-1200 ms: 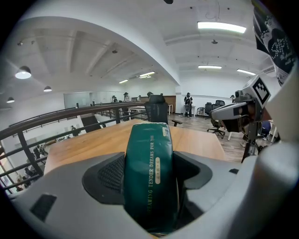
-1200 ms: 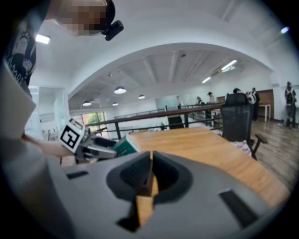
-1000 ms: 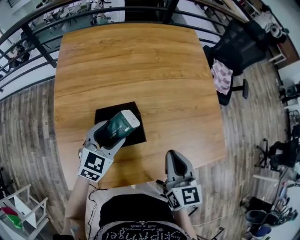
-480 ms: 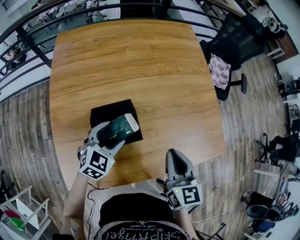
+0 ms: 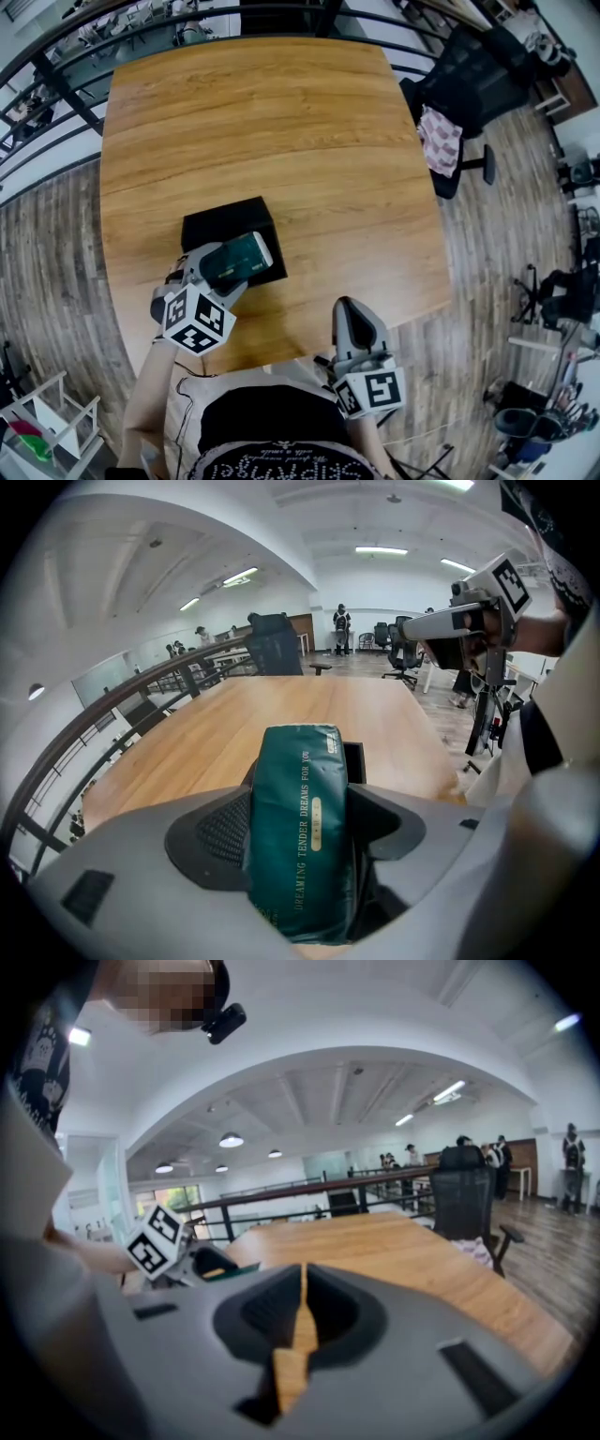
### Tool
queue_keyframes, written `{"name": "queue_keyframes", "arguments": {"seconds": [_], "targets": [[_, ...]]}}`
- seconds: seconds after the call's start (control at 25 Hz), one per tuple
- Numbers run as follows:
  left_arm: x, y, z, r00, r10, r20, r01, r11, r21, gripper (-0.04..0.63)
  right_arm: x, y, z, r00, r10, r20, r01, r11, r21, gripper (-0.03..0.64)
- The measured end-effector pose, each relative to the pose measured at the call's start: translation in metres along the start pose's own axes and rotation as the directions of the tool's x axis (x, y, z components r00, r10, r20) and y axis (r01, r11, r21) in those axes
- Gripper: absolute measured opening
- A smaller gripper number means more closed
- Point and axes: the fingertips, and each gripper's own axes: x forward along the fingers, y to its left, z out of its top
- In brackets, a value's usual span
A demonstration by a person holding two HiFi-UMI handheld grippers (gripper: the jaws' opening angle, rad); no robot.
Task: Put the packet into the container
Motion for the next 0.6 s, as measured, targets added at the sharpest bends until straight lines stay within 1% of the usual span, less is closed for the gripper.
{"name": "queue_keyframes", "arguments": {"seconds": [0.12,0.24,0.36,0.6], "targets": [[0.008,0.000,0.002,1.000,-0.006,-0.004,0.006,1.000,-0.013,0.347,-0.001,0.002,0.001,1.000,0.006,0.004,-0.006,1.000,0.000,0.039],[0.017,-0.003,0.004,1.000,-0.027,-0.015,0.027,1.000,-0.007,0.345,-0.003,0.002,0.001,1.000,-0.002,0.004,0.002,1.000,0.000,0.040],[0.025,-0.005,-0.001,0.998,-0.041,-0.038,0.041,0.999,0.005,0.345,-0.005,-0.001,0.000,1.000,-0.015,0.002,0.015,1.000,0.001,0.040],[0.036,-0.007,-0.012,0.992,-0.072,-0.099,0.072,0.997,-0.005,0.345,-0.006,-0.003,-0.002,1.000,-0.030,-0.003,0.030,1.000,0.007,0.040]]}}
